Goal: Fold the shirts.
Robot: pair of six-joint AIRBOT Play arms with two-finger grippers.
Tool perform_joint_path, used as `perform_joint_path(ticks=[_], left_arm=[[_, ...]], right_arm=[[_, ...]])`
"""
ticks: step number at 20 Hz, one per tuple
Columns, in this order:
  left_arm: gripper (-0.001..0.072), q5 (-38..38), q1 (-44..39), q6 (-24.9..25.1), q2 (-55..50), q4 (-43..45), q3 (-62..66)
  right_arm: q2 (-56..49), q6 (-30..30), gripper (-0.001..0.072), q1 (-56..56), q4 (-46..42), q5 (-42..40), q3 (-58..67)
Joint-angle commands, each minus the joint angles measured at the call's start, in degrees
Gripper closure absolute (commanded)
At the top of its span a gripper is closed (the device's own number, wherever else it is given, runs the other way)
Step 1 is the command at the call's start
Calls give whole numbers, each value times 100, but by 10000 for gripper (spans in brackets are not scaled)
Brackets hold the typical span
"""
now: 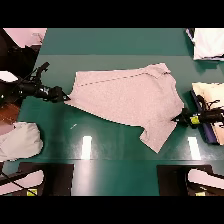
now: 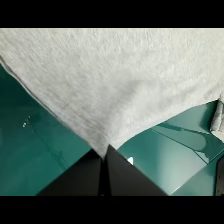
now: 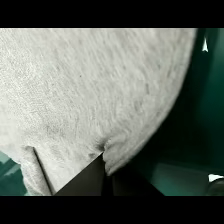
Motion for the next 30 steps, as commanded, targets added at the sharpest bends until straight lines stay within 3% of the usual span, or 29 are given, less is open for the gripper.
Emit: perform_joint_path(ticks=[1, 6, 12, 16, 22, 25, 30], left_arm=[[688, 179, 50, -127, 341, 24, 136], [687, 459, 308, -229, 1364, 15, 1880], [687, 535, 306, -260, 1893, -256, 5154], [687, 636, 306, -634, 1976, -546, 6708], [687, 678, 306, -841, 2594, -1207, 6710], [687, 313, 306, -1036, 2623, -997, 6612], [687, -385, 306, -1298, 2507, -98, 4382]], right_arm=[[380, -4, 700, 114, 127, 96, 494], [1716, 306, 701, 223, 153, -365, 2715], [2852, 299, 700, 391, 83, -1729, 5519], [3390, 302, 701, 356, -363, -1620, 6526], [3565, 378, 701, -330, -656, -136, 7659], [3250, 723, 702, -614, -651, 658, 7976], [2485, 990, 702, -625, -597, 1797, 6760]])
